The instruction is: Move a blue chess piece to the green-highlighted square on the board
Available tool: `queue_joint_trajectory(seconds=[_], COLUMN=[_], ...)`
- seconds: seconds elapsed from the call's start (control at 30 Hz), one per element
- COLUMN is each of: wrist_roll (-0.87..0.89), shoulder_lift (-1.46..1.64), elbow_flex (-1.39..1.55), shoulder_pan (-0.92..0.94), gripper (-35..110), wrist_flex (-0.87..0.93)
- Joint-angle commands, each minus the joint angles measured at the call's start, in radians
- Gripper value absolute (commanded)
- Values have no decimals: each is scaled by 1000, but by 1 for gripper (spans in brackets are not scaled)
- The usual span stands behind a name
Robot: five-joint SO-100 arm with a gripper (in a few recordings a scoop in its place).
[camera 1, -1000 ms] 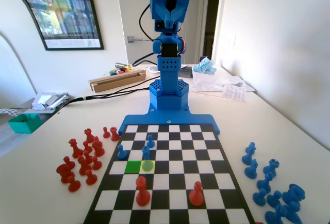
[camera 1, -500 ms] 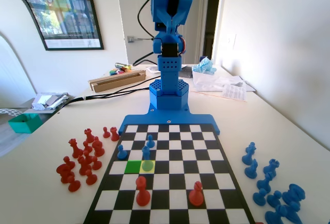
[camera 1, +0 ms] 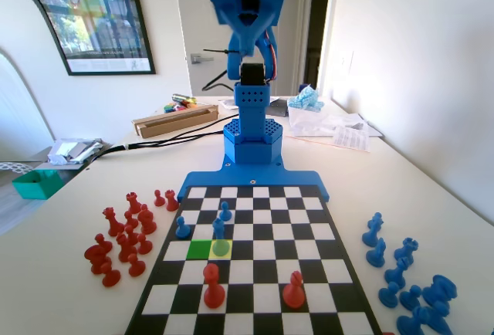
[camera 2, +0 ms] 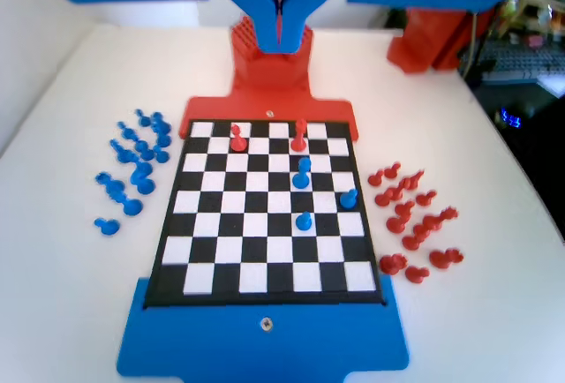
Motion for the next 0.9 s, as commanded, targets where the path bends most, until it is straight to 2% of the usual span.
queue_joint_trajectory(seconds=[0.0,0.3,0.47,0.73,0.87], wrist_roll=[51,155,204,212,212], shoulder_lift=[-130,-408,-517,-627,-687], elbow_flex=[-118,-140,-81,23,15], shoulder_pan=[44,130,147,155,150], gripper=[1,1,9,14,14], wrist_flex=[-63,-224,-325,-492,-522])
